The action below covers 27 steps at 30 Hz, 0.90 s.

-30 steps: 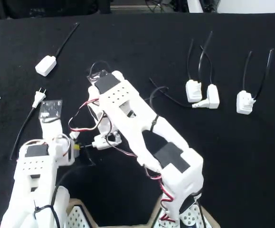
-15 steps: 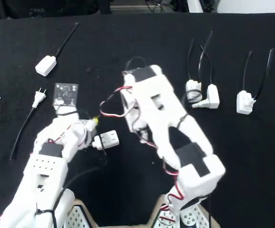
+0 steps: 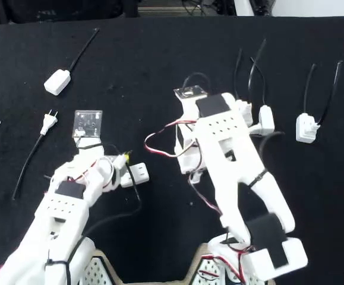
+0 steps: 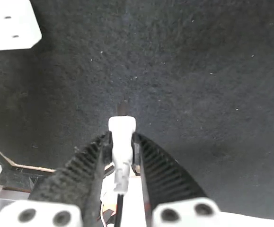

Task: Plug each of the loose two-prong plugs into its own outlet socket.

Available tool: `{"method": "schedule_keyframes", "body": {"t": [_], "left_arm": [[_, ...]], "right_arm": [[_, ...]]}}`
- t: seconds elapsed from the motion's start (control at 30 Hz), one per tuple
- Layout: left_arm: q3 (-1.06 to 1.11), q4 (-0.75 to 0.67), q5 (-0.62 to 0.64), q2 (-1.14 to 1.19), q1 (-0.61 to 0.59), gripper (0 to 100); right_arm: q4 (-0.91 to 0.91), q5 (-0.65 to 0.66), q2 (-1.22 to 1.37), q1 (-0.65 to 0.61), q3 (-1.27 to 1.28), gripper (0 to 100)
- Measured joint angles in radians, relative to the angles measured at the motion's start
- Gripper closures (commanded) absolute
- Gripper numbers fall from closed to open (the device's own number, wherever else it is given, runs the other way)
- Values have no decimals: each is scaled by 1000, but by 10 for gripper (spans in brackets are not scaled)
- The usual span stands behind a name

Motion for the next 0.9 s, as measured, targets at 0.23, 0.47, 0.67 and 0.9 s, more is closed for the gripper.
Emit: {"method": "schedule_keyframes", "body": {"t": [0.23, 0.47, 0.67, 0.9], "left_arm": [[-135, 75, 28, 235, 0, 777], [-150, 84, 28, 265, 74, 777], [-149, 91, 25, 189, 43, 777], [-149, 330, -69, -38, -87, 777]], "right_arm": [[0, 0, -2, 0, 0, 988], [0, 0, -2, 0, 0, 988], [0, 0, -2, 0, 0, 988], [0, -11, -2, -66, 0, 988]]}}
